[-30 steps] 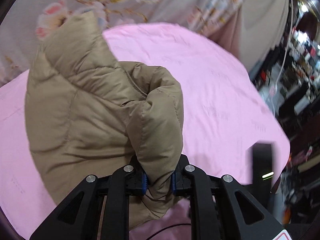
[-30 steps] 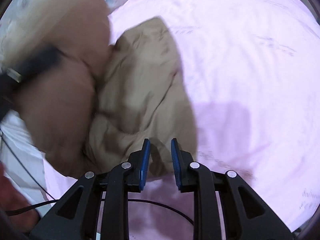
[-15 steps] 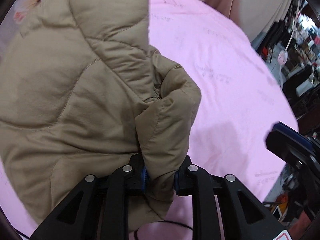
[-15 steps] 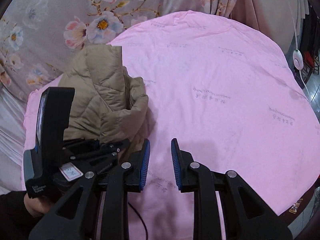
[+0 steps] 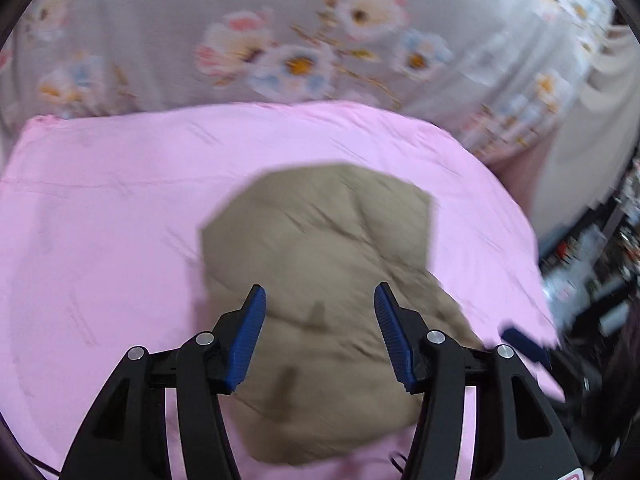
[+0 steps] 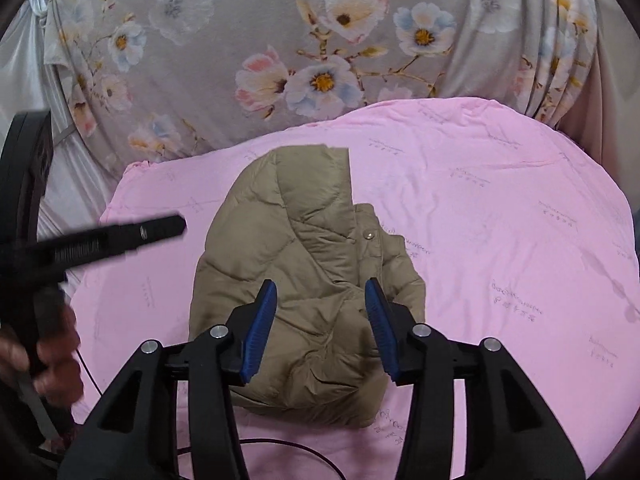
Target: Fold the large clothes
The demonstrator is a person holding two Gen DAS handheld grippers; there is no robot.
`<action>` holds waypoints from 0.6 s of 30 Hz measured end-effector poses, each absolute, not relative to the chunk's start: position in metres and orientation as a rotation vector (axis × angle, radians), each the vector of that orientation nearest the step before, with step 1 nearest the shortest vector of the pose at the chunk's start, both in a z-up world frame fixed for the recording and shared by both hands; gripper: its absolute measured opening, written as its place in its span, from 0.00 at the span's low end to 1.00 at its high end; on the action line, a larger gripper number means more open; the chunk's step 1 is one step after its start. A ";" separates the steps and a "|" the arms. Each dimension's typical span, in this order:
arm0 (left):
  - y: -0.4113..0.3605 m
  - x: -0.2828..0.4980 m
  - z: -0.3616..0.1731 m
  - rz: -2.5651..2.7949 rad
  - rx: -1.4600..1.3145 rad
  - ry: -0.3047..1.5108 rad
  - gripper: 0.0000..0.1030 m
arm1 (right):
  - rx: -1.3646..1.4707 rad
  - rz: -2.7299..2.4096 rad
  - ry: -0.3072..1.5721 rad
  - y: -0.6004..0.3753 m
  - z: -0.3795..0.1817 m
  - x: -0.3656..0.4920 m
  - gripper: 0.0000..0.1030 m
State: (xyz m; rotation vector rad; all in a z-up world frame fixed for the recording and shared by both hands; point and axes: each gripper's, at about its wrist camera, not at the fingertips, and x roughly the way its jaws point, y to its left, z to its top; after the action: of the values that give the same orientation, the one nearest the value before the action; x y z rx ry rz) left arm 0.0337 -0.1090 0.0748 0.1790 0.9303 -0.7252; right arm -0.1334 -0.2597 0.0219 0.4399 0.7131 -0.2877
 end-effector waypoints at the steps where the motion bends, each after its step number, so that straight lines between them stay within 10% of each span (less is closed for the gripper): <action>1: -0.112 0.048 0.076 -0.703 0.182 0.912 0.53 | 0.456 -0.297 0.729 -0.263 0.013 -0.130 0.43; 7: -0.187 0.103 0.059 -0.722 0.290 0.895 0.52 | 0.539 -0.344 0.866 -0.289 -0.049 -0.119 0.44; 11: -0.253 0.097 0.011 -0.764 0.380 0.963 0.48 | 0.700 -0.287 0.900 -0.302 -0.085 -0.132 0.16; 18: -0.310 0.072 -0.068 -0.749 0.601 0.949 0.45 | 0.782 -0.365 0.940 -0.311 -0.126 -0.145 0.12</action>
State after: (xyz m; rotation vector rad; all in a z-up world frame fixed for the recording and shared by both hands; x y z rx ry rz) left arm 0.0720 -0.3096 -0.0684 0.6014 0.9488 -0.7492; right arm -0.1455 -0.3113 -0.1264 0.7818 0.9404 -0.3654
